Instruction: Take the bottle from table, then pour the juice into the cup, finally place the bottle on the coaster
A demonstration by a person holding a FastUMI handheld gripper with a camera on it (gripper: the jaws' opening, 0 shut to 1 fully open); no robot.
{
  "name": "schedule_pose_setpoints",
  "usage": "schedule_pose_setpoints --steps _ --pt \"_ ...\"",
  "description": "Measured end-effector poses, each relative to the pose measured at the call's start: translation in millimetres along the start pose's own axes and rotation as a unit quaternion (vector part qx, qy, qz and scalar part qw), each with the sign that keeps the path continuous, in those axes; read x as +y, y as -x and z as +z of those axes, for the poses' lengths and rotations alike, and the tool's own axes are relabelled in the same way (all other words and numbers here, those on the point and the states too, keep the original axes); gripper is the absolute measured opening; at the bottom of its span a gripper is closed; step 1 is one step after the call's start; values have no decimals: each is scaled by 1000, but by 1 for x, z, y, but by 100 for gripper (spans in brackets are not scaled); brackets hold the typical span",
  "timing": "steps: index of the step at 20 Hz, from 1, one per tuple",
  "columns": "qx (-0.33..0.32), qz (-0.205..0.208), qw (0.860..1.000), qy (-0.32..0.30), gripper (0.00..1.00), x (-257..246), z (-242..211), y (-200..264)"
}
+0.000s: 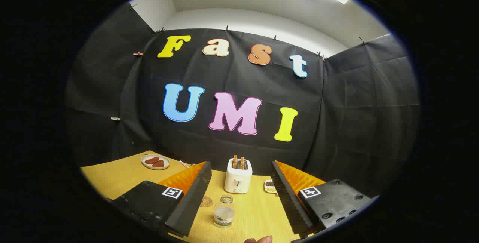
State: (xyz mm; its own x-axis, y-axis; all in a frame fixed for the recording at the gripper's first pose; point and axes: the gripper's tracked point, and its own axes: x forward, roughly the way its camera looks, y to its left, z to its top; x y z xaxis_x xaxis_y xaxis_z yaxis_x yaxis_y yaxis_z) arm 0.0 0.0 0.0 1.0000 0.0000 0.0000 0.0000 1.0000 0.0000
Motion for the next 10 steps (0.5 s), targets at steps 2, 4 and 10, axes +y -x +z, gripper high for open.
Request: schedule_pose_setpoints --steps 2,4,10 --pt "-2 2 1000 -1 97 3 -1 -3" --pt "-2 2 1000 -1 97 5 -4 -7" --pt "-5 7 1000 -3 97 13 -11 -14"
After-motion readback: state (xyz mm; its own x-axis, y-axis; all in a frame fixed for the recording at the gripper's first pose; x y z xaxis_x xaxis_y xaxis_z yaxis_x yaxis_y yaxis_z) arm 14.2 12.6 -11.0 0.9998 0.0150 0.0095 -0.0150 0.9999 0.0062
